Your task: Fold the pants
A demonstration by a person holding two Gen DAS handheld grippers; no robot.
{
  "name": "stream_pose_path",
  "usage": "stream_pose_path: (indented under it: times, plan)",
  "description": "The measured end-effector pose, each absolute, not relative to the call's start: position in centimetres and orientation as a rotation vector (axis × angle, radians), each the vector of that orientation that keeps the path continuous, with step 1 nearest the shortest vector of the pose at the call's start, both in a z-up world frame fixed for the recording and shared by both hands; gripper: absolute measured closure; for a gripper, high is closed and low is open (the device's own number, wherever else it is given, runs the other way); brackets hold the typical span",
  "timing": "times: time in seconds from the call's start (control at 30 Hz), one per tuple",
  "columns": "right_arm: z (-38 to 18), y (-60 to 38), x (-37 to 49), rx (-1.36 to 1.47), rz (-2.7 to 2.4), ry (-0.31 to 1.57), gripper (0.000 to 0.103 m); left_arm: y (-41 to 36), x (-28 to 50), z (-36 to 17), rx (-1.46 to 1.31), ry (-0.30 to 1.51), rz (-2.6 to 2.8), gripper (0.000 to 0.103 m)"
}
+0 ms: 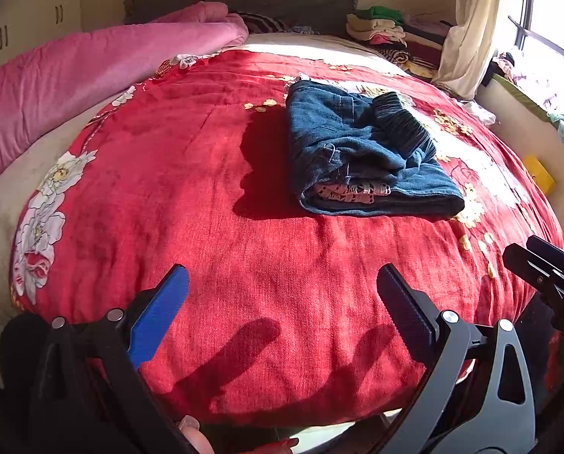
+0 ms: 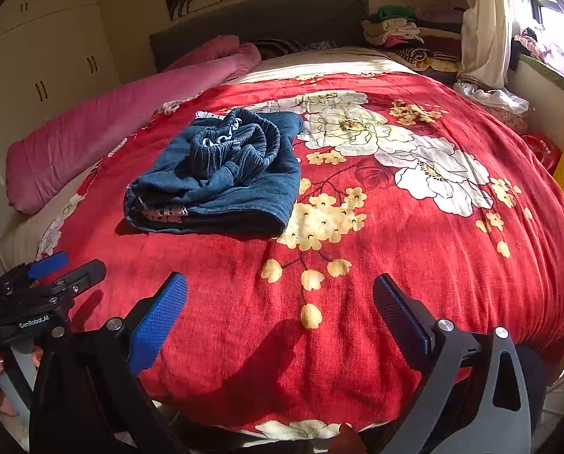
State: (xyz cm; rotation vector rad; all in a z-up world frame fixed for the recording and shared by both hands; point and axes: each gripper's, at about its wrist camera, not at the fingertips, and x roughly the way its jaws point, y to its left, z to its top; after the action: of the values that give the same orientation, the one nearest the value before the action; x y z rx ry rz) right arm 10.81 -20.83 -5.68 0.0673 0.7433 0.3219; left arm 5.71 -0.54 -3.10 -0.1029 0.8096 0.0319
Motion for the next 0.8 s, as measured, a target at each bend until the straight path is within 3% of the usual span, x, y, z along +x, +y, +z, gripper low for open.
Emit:
stream_pose_path:
  times: [0.8]
  plan:
    - [-6.1,-23.6,12.3,0.127,0.255,0.759,0.005,0.9,6.3,-3.8,-0.077,0.847,0.084,0.01]
